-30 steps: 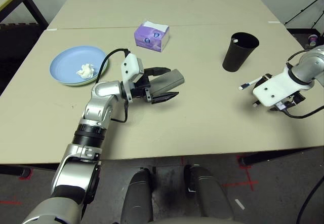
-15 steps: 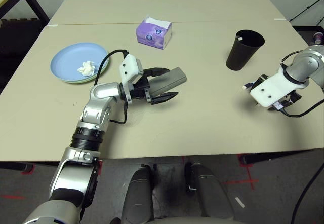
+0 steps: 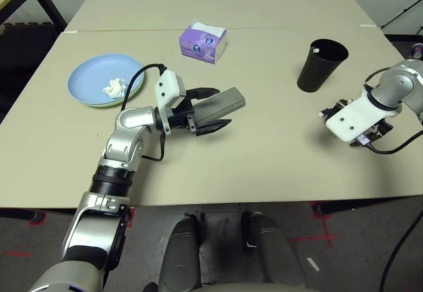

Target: Organize and tidy the items on the table.

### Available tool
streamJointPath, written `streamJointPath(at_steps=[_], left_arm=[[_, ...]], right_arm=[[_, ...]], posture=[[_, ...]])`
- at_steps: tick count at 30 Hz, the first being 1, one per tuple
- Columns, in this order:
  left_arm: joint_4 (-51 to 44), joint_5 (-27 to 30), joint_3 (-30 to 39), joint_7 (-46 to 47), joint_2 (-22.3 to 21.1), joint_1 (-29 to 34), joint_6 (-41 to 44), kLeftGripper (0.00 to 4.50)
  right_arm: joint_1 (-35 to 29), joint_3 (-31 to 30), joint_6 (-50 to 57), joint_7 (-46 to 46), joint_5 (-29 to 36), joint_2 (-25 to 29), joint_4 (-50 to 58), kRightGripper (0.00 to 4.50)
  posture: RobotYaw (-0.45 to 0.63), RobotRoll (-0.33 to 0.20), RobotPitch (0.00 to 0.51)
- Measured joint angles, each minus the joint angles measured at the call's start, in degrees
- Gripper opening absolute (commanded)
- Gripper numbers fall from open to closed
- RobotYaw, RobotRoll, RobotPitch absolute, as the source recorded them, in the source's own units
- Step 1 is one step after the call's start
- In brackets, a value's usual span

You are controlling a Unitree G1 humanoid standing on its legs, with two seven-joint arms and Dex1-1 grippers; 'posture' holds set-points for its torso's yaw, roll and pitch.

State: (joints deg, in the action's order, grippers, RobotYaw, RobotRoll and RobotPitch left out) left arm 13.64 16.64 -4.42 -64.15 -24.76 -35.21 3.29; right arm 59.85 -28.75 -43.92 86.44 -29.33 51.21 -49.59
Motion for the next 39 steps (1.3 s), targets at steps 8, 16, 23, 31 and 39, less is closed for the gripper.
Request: streamJointPath(at_steps=[8,16,23,31,39], left_arm=[[-0.6,0.0,0.0,0.0,-0.1,0.0,0.4,4.5],[-0.9,0.0,0.0,0.0,-0.1,0.0,0.4,4.5],[-0.9,0.1,0.0,-0.1,-0.1,0.0,0.4,4.5],[0.8,0.1,0.0,-1.2,-0.6,-0.5,-0.1,4.5],[1.3,0.1,-0.2,-1.7,0.0,-1.8,-0.9,4.5]], right_arm=[[-0.9,-0.4,-0.5,2.7,0.0,1.0,1.2,1.26],[-1.0,-0.4,-1.0,2.9,0.0,1.0,1.2,0.33],[-0.5,0.0,7.4,5.3,7.3,0.1,2.8,0.33],[1.2,-0.1,33.7,5.8,28.7,2.2,12.5,0.33],[2.5,17.4,54.3,-2.3,43.3,-9.3,15.4,0.33]], posture=[[-0.03,0.0,0.204],[-0.03,0.0,0.193],[-0.04,0.0,0.174],[-0.06,0.0,0.169],[-0.07,0.0,0.154]])
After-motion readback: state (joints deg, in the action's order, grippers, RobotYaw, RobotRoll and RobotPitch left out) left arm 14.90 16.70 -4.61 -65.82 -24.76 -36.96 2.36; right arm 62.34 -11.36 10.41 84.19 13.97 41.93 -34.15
